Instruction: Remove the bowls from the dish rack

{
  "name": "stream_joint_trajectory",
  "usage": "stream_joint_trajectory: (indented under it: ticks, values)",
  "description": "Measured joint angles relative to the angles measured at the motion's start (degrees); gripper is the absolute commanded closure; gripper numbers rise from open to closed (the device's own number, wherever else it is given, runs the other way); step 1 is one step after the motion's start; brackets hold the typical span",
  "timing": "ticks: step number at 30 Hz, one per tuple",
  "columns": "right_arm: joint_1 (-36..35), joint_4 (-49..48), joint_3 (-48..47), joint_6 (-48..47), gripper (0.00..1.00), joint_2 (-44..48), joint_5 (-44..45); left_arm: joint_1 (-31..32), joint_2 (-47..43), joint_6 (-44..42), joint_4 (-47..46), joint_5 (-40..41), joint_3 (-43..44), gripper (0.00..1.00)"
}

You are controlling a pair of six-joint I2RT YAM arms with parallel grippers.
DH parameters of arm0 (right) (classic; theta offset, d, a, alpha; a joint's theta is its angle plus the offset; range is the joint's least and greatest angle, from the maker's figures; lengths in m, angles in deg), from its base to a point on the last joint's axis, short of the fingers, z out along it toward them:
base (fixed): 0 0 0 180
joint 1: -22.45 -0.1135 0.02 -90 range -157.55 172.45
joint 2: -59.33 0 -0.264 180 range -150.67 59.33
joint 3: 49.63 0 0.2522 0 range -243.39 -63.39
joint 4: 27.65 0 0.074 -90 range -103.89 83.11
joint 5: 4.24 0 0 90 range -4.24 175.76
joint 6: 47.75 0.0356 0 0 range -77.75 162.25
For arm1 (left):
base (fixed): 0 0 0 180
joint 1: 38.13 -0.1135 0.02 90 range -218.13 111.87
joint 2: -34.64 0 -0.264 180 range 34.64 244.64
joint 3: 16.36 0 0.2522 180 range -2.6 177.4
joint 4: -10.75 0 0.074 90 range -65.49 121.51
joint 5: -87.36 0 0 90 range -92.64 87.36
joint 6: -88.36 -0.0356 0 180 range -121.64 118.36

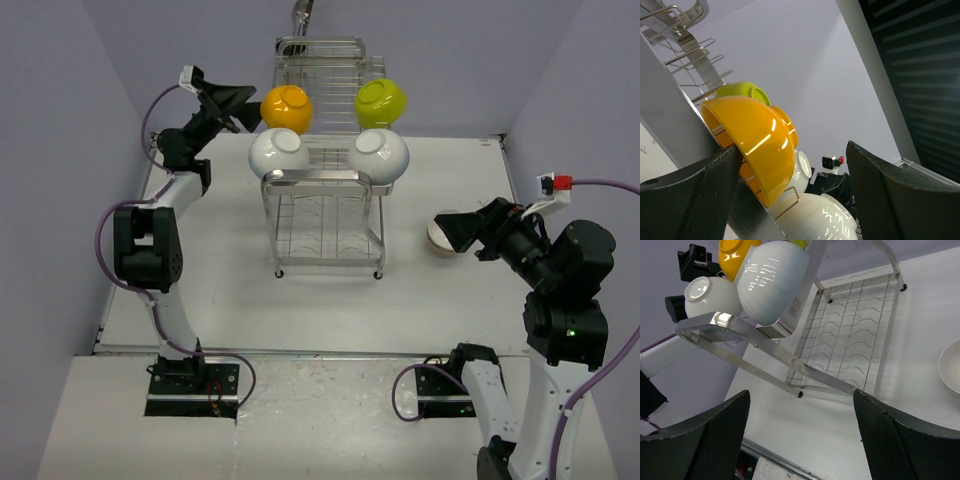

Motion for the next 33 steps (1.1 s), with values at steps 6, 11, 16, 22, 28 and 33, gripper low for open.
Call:
stream_joint_trajectory:
  ticks: [6, 11, 16, 22, 28, 33]
  values:
    - [0.0, 0.0, 0.0, 0.1, 0.16, 0.0, 0.0, 0.0, -0.7, 0.0, -0.2, 0.8, -1.7, 0.19]
    - [0.0, 0.0, 0.0, 0.2, 0.16, 0.1, 0.0, 0.1, -0.9, 0.0, -0.2, 1.4, -2.7, 0.27]
    - [0.0, 0.0, 0.0, 0.2, 0.16, 0.5, 0.0, 0.7, -0.9, 0.0, -0.1, 1.9, -2.8, 0.35]
    - [0.0, 0.0, 0.0, 0.2, 0.16, 0.7, 0.0, 1.2, -0.8, 0.0, 0.3, 3.3, -2.8, 0.45]
    - [0.0, -0.1, 0.0, 0.2, 0.16, 0.7, -0.1, 1.6, -0.4, 0.0, 0.2, 3.9, -2.8, 0.52]
    - [0.0, -0.1, 0.0, 0.2, 0.16, 0.7, -0.4, 2.1, 0.8, 0.1, 0.1, 4.6, -2.8, 0.58]
